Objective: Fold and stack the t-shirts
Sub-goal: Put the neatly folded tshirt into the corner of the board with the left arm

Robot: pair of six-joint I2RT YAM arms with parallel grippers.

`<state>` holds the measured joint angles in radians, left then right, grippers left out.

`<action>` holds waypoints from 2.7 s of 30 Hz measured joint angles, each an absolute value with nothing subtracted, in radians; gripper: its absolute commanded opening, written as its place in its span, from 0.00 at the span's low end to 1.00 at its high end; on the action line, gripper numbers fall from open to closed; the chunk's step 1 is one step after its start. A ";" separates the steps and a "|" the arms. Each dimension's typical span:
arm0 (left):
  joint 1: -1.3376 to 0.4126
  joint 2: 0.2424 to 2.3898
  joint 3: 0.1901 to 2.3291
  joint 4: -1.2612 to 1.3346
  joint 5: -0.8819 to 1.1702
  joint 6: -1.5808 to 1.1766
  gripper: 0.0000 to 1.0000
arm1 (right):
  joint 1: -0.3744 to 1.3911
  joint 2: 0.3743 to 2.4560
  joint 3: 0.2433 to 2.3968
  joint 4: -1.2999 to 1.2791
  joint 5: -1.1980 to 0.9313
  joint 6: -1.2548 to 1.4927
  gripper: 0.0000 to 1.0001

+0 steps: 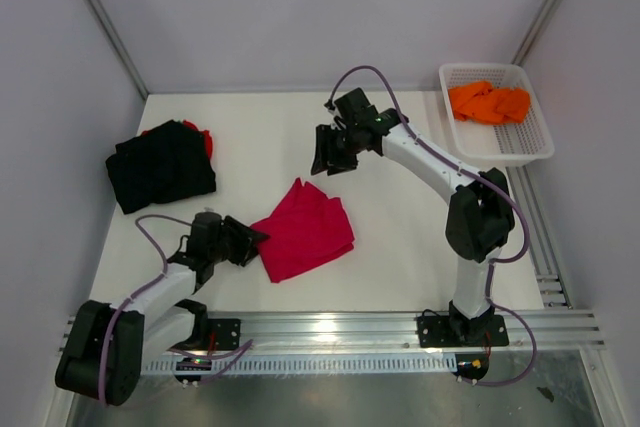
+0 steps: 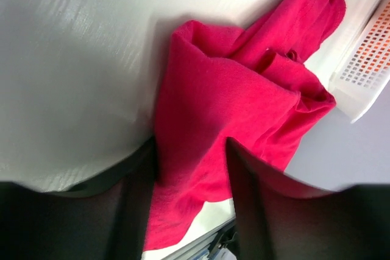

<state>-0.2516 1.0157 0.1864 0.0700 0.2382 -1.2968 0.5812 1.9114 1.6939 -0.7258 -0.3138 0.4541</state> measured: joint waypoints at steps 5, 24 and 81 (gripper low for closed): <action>-0.266 1.074 0.191 0.079 0.231 -1.278 0.10 | 0.574 1.911 1.690 -0.722 -0.314 0.454 0.54; -0.275 1.193 0.626 -0.325 0.132 -1.078 0.05 | 0.571 1.911 1.657 -0.706 -0.318 0.454 0.54; 0.035 1.933 2.236 -1.277 -0.002 -0.410 0.00 | 0.485 1.806 1.430 -0.596 -0.360 0.453 0.54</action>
<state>0.0349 1.9327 2.2360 -1.2766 -0.0017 -0.4103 0.4847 1.8065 1.4303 -0.5961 -0.3599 0.4526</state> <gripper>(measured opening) 0.114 0.539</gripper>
